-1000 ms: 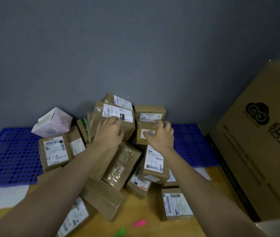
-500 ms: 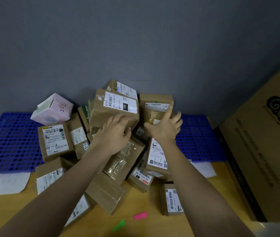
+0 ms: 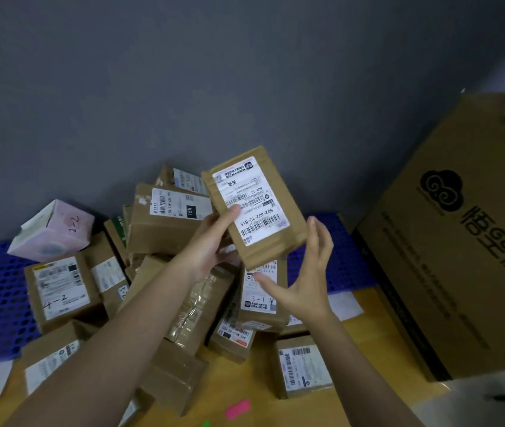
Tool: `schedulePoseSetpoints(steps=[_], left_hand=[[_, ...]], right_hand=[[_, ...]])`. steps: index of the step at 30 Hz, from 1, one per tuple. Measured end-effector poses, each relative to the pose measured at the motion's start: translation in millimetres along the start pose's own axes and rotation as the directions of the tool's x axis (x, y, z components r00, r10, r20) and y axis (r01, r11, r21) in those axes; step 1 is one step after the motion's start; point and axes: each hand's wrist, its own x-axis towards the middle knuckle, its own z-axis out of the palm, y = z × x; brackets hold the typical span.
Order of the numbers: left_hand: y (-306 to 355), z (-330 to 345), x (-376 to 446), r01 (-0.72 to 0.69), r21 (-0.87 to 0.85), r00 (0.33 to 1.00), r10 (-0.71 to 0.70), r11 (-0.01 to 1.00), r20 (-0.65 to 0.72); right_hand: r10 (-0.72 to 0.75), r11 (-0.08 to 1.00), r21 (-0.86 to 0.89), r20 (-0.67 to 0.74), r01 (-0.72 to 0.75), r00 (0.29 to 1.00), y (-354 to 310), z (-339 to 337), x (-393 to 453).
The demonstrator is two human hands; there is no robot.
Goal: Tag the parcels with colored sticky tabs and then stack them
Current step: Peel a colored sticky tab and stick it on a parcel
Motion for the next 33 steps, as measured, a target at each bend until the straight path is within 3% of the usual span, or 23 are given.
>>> schedulePoseSetpoints(steps=[3, 5, 10, 14, 16, 18, 20, 22, 24, 25, 26, 28, 33], left_hand=[[1, -7, -6, -0.077, 0.048, 0.995, 0.079, 0.996, -0.056], [3, -9, -10, -0.126, 0.125, 0.990, 0.133, 0.984, -0.049], [1, -5, -21, -0.122, 0.132, 0.991, 0.129, 0.984, -0.044], [-9, -11, -26, -0.020, 0.077, 1.000, 0.020, 0.997, -0.005], [-7, -15, -34, -0.065, 0.162, 0.995, 0.076, 0.985, -0.058], [3, -17, -46, -0.184, 0.315, 0.959, 0.241, 0.931, -0.152], [16, -20, -59, -0.273, 0.535, 0.925, 0.370, 0.800, -0.082], [21, -19, -69, -0.266, 0.707, 0.962, 0.230, 0.655, 0.149], [11, -16, -75, -0.202, 0.807, 0.947, -0.098, 0.554, 0.305], [3, -15, -78, -0.153, 0.839, 0.917, -0.242, 0.522, 0.317], [-7, -16, -82, -0.111, 0.856, 0.888, -0.337, 0.505, 0.314], [-27, -18, -90, -0.037, 0.835, 0.879, -0.380, 0.549, 0.289], [-76, -36, -112, 0.169, 0.615, 0.950, -0.292, 0.771, 0.106]], right_hand=[[0.239, 0.933, 0.280, -0.007, -0.228, 0.971, -7, -11, 3], [0.350, 0.857, 0.372, 0.088, -0.357, 0.933, -13, -16, 8], [0.393, 0.681, 0.498, 0.370, -0.537, 0.842, -6, -22, 6], [0.454, 0.573, 0.566, 0.383, -0.592, 0.805, -1, -28, 1], [0.457, 0.606, 0.532, 0.376, -0.592, 0.806, -3, -42, 5], [0.411, 0.687, 0.423, 0.444, -0.591, 0.796, -7, -62, 14], [0.359, 0.764, 0.247, 0.605, -0.596, 0.711, -12, -77, 23], [0.319, 0.841, 0.039, 0.770, -0.540, 0.553, -20, -81, 28], [0.304, 0.889, -0.090, 0.850, -0.449, 0.430, -32, -73, 26], [0.304, 0.898, -0.116, 0.862, -0.424, 0.407, -37, -68, 23], [0.300, 0.902, -0.121, 0.866, -0.413, 0.400, -40, -62, 19], [0.280, 0.902, -0.083, 0.861, -0.424, 0.426, -41, -51, 7], [0.405, 0.803, 0.069, 0.664, -0.591, 0.628, -31, -35, -35]])
